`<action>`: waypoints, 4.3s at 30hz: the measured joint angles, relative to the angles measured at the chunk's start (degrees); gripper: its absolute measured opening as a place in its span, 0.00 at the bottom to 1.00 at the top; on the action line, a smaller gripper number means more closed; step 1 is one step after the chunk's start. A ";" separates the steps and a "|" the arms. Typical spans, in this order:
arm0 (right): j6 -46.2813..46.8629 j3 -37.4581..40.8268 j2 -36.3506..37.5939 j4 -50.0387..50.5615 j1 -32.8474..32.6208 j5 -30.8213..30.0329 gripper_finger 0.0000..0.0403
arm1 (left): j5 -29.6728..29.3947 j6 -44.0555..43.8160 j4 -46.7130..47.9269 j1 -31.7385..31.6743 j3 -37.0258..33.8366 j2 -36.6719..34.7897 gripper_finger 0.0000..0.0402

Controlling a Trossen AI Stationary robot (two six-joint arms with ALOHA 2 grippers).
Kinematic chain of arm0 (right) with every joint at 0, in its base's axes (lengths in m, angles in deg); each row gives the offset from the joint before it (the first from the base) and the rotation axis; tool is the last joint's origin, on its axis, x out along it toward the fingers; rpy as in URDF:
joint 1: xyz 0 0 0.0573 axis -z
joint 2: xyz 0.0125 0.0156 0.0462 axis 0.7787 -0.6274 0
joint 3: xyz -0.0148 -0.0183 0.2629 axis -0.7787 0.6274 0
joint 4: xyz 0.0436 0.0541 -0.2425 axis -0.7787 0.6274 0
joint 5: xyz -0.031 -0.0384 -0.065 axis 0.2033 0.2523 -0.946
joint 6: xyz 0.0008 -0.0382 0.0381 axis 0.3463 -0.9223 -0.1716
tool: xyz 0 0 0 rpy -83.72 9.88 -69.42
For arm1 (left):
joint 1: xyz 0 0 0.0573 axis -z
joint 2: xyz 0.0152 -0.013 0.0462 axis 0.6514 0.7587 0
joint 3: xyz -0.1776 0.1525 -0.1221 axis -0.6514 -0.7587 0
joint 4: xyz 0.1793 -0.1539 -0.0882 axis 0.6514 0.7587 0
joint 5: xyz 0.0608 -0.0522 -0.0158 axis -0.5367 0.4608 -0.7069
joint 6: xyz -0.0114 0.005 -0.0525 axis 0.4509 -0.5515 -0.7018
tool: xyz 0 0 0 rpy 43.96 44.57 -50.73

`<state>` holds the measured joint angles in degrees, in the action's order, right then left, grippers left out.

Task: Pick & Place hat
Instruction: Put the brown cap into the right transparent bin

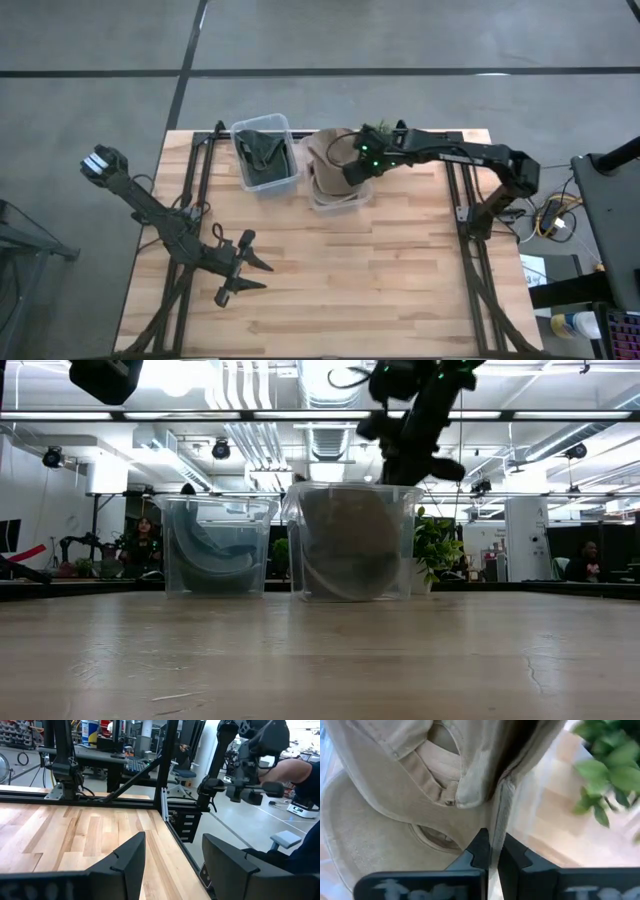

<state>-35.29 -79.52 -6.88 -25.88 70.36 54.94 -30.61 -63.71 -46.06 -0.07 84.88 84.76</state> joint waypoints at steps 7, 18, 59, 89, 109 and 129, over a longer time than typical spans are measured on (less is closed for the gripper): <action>-4.26 -5.08 -5.71 -0.11 -0.09 1.03 0.03 | -0.01 0.02 0.00 0.00 0.00 0.00 0.47; -7.22 -9.47 -10.62 1.98 -0.02 2.05 0.08 | 0.00 0.02 0.31 0.00 0.00 0.00 0.47; -14.01 -18.47 -10.33 16.71 -3.36 4.43 0.65 | 0.00 0.01 0.76 0.00 0.00 -0.02 0.47; -23.98 -17.04 2.36 8.94 -5.68 2.75 0.02 | -0.01 0.02 1.26 0.00 0.00 -0.02 0.47; -18.61 -1.44 0.85 -1.41 -3.39 6.28 0.03 | -0.01 0.02 1.55 0.00 0.00 -0.02 0.47; -18.79 -4.68 1.40 4.82 -3.29 1.47 0.73 | -0.01 0.00 1.51 0.00 0.00 -0.02 0.47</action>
<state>-54.08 -84.20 -5.48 -21.06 67.07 56.41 -30.62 -63.71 -44.54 -0.07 84.88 84.74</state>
